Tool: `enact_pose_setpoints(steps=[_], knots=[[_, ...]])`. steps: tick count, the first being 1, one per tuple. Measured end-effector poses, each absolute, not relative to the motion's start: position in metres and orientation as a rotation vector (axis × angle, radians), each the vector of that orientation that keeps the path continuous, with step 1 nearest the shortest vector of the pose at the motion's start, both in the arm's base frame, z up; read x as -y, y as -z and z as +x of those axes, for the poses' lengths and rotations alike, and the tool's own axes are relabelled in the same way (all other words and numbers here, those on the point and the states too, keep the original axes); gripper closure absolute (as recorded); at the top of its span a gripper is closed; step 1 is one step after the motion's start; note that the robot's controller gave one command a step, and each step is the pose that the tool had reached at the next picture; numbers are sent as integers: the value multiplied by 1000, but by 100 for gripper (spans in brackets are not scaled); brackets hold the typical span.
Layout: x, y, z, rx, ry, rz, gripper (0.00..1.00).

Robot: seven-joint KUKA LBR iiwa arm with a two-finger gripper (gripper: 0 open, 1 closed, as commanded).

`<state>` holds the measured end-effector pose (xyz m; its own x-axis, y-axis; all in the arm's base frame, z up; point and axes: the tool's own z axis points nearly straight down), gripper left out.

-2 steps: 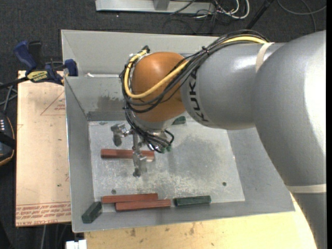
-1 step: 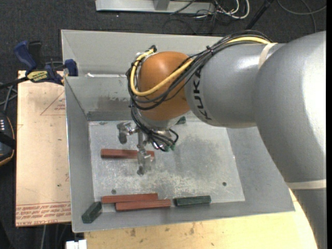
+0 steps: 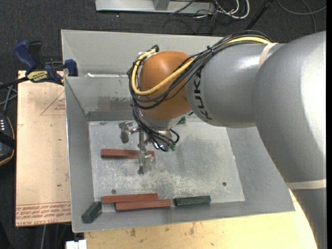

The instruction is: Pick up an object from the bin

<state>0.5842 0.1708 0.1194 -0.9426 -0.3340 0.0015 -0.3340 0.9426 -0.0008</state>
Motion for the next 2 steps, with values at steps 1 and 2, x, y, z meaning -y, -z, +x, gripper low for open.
enact_pose_setpoints(steps=[1,2], knots=[[-166,-103,610,3104,3,513,0],[-160,-71,643,3109,4,474,100]])
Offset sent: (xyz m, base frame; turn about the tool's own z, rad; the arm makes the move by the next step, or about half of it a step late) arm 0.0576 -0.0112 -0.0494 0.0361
